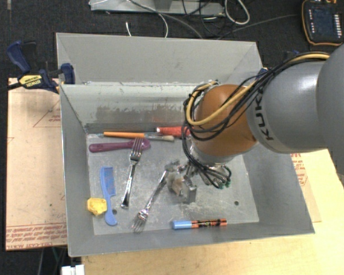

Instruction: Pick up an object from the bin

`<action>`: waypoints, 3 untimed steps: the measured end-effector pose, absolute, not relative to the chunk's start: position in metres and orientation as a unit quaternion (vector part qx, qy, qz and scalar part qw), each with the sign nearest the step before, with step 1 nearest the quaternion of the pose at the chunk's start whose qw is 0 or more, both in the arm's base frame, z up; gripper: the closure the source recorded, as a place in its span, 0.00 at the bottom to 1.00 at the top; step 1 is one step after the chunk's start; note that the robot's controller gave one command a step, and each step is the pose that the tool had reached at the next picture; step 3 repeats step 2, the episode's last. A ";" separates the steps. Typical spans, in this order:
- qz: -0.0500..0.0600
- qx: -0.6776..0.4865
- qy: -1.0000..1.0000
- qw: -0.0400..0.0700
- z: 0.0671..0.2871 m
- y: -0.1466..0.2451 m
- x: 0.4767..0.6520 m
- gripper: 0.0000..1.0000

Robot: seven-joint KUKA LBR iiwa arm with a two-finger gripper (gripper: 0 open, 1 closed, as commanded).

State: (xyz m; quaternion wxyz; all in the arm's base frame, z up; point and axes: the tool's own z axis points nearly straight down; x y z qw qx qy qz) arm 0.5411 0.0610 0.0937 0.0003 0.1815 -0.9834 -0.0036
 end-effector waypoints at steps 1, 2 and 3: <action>-0.003 0.181 -0.983 -0.002 0.119 0.061 0.542 1.00; -0.004 0.181 -0.983 -0.002 0.131 0.062 0.543 1.00; -0.004 0.181 -0.983 -0.002 0.131 0.062 0.543 1.00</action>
Offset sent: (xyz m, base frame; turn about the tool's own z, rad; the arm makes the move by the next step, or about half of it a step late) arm 0.0012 -0.0003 0.0415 0.0001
